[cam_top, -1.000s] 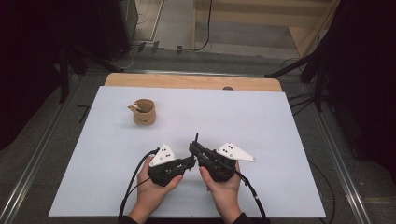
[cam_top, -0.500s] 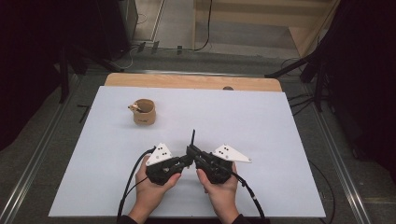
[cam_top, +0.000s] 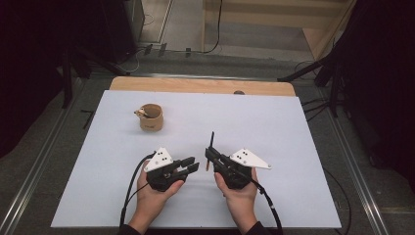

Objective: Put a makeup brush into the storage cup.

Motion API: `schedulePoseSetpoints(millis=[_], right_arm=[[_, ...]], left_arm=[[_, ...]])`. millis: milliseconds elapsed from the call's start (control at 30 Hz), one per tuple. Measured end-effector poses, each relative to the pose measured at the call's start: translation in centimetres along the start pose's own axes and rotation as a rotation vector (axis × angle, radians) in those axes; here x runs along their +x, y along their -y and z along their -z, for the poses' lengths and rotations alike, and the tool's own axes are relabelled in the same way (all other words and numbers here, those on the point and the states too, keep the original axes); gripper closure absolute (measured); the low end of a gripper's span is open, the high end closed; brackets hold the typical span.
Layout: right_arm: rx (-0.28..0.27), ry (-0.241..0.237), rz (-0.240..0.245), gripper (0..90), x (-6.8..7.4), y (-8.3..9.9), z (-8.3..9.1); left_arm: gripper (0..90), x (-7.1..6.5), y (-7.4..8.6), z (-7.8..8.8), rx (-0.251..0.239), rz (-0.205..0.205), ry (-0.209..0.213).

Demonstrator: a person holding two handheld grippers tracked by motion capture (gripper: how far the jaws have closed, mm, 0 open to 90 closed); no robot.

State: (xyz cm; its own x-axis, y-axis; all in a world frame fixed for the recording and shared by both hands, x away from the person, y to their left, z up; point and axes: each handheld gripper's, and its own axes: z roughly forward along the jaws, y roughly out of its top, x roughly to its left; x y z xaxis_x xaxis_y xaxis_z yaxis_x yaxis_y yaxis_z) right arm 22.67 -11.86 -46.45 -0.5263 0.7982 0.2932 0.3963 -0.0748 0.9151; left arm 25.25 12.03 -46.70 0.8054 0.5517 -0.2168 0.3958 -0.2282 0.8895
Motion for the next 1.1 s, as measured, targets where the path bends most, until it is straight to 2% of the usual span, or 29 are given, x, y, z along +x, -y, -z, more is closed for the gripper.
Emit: schedulePoseSetpoints(millis=[100, 233, 467, 567, 767, 900, 1100], right_arm=[[0.003, 0.017, 0.029, 84.3, -0.2, 0.0, 0.0], [0.015, 0.029, 0.081, 84.4, -0.3, 0.2, -0.2], [0.058, 0.058, 0.218, 84.5, 0.0, 0.8, -0.6], [0.075, 0.067, 0.291, 84.5, 0.1, 1.1, -0.9], [0.104, 0.088, 0.419, 84.5, 0.5, 1.6, -1.4], [0.118, 0.099, 0.507, 84.5, 0.8, 2.0, -1.6], [0.117, 0.106, 0.591, 84.5, 1.0, 2.7, -2.1]], left_arm=[[68.3, 0.4, -0.3, 0.4, -0.015, 0.007, -0.003], [64.3, 0.7, -0.8, 0.7, -0.011, 0.006, -0.004], [63.0, 0.8, -1.4, 0.8, 0.005, 0.014, 0.018], [63.5, 0.7, -1.6, 0.9, 0.014, 0.009, 0.037], [63.5, 0.7, -2.0, 1.0, 0.026, 0.016, 0.047], [64.2, 0.8, -2.1, 1.0, 0.037, 0.029, 0.041], [65.9, 0.8, -2.2, 1.0, 0.051, 0.034, 0.029]])
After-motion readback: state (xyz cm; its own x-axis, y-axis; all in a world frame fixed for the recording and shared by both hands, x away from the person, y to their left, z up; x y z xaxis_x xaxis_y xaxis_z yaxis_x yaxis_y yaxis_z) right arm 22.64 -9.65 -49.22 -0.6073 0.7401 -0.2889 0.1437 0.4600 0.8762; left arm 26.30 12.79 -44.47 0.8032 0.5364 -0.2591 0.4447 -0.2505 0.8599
